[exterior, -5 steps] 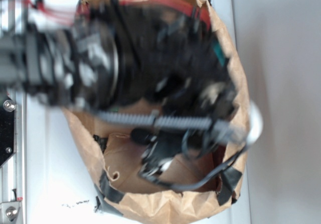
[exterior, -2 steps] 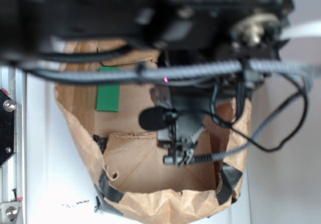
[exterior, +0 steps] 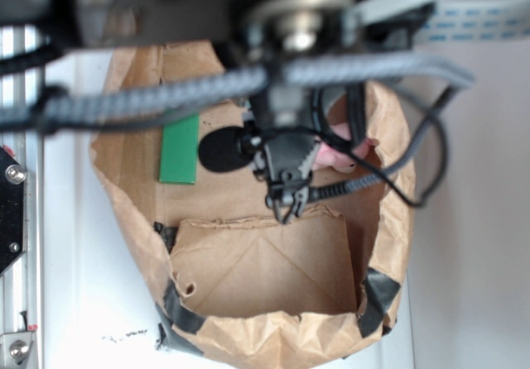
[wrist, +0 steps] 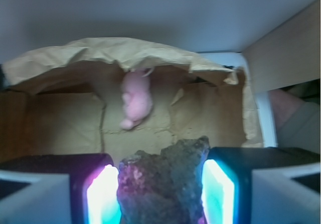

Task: Grab the rock.

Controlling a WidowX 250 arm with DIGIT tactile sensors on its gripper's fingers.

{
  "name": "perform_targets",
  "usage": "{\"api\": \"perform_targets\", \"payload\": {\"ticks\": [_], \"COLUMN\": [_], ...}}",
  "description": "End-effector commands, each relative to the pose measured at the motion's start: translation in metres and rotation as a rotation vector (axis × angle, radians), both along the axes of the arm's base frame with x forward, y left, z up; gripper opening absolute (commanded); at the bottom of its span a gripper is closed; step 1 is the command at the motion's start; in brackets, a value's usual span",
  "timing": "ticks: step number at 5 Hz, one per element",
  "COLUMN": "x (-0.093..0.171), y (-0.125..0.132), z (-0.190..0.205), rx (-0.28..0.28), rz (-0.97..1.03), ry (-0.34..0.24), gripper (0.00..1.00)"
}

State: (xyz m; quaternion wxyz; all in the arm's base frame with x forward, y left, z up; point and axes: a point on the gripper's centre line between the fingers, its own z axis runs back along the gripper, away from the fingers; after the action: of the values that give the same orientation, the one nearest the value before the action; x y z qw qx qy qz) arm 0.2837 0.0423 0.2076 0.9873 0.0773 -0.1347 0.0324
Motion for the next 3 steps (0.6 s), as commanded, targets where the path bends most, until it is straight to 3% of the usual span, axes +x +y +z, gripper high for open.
{"api": "perform_targets", "payload": {"ticks": [1, 2, 3], "x": [-0.0090, -0.0087, -0.0079], "y": [-0.0179, -0.0190, -0.0200], "z": [0.0165, 0.0162, 0.0147], "rx": [-0.023, -0.065, -0.070], "rz": [-0.023, -0.053, -0.057], "ry": [-0.045, -0.023, -0.019], "gripper": [0.00, 0.00, 0.00]}}
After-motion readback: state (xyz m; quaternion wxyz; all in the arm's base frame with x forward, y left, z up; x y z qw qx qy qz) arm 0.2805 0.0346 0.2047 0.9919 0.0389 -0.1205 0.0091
